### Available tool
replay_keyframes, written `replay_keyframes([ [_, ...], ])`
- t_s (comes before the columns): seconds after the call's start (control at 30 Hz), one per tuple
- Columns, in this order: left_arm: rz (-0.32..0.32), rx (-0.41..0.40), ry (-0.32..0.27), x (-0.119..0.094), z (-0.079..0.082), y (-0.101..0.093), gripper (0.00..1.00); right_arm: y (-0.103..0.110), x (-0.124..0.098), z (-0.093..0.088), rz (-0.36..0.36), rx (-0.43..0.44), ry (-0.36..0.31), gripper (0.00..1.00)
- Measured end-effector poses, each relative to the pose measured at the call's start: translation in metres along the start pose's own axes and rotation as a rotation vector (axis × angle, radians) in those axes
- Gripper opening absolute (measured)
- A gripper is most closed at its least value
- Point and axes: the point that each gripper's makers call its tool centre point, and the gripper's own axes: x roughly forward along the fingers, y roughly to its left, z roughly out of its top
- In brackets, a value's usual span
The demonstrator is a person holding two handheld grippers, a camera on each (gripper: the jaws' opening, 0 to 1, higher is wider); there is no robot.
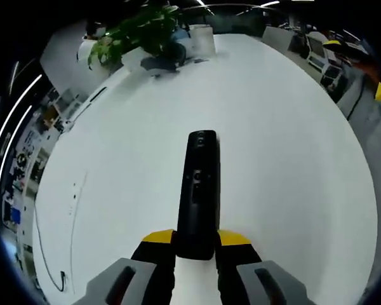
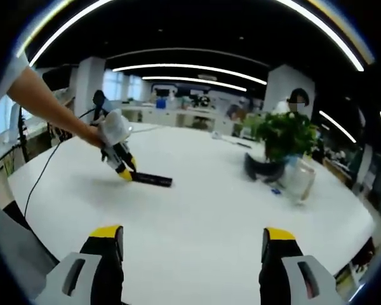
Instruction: Press the specified remote control buttons in sequence, fully releasing each button before pressing the next.
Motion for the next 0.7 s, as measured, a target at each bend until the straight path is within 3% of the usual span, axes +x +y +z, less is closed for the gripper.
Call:
replay_keyframes([
  [0.5, 0.049, 0.093, 0.053, 0.009, 0.007, 0.030, 0.22, -0.001, 0.001, -0.003, -0.005, -0.005, 0.014, 0.88],
  [0.7, 0.077, 0.071, 0.057, 0.009, 0.007, 0.043, 0.21, 0.001, 0.004, -0.008, 0.001, -0.015, 0.043, 0.88],
])
